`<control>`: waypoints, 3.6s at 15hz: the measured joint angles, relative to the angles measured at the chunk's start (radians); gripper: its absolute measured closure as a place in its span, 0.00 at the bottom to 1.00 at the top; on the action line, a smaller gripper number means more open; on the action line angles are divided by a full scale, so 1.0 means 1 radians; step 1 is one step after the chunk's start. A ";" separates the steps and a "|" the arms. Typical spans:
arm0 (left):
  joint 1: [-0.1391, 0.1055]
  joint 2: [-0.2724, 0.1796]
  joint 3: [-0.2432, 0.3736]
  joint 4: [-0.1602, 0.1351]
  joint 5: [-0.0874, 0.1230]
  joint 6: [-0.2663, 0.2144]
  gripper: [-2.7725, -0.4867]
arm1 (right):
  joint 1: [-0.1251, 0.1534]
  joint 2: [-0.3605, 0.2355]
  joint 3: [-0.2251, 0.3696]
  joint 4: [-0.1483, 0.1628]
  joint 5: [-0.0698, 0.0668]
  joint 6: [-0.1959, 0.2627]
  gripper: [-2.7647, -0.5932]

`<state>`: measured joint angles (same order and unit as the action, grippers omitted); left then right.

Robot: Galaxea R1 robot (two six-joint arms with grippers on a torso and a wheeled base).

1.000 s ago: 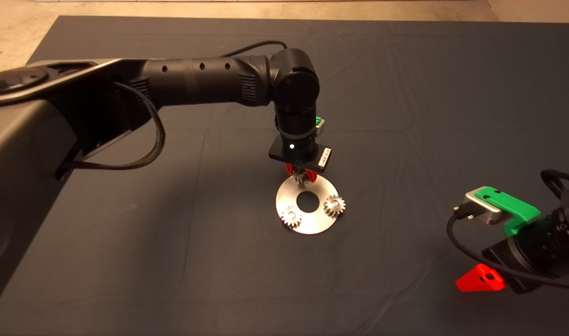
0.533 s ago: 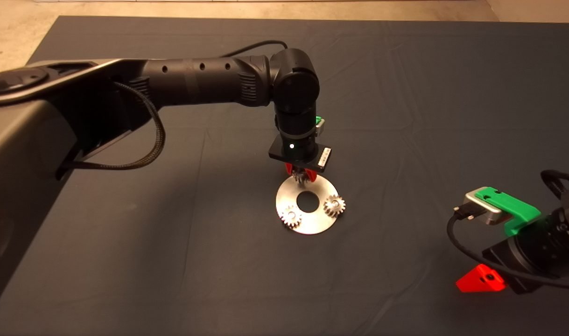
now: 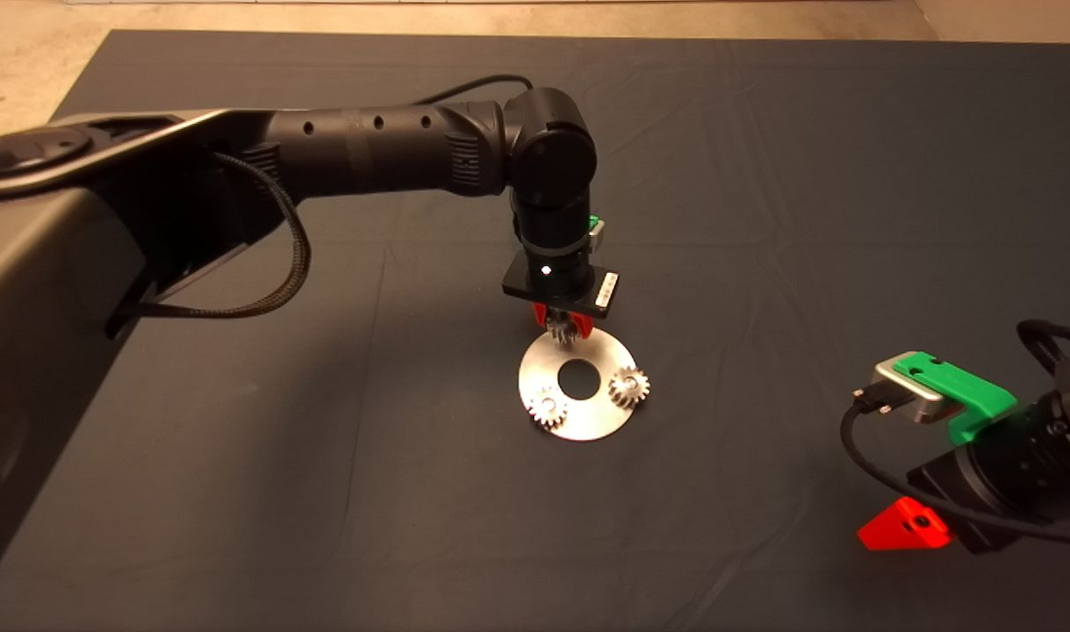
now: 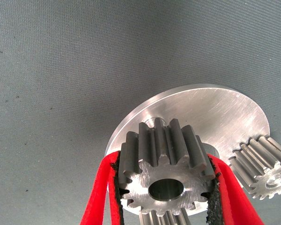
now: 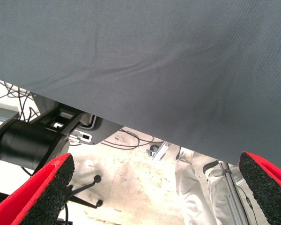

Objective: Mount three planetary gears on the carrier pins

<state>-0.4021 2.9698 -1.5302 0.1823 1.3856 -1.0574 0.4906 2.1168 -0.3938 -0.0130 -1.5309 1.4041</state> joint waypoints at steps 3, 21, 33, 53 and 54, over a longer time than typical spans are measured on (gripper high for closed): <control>0.000 0.000 -0.001 -0.001 0.000 0.000 0.90 | 0.000 0.000 0.000 0.003 0.000 0.000 0.07; 0.016 0.003 -0.013 0.001 -0.006 -0.021 0.90 | 0.000 0.000 0.000 0.006 0.000 0.000 0.07; 0.015 0.003 -0.012 0.001 -0.007 -0.018 0.80 | 0.000 0.000 0.000 0.005 0.000 0.000 0.07; -0.003 0.002 -0.052 0.005 -0.008 0.003 0.51 | 0.000 0.000 0.000 0.005 -0.001 0.000 0.07; -0.003 0.002 -0.052 0.005 -0.008 0.003 0.51 | 0.000 0.000 0.000 0.005 0.000 0.000 0.07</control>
<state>-0.4055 2.9721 -1.5821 0.1870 1.3777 -1.0540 0.4902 2.1168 -0.3938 -0.0077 -1.5313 1.4043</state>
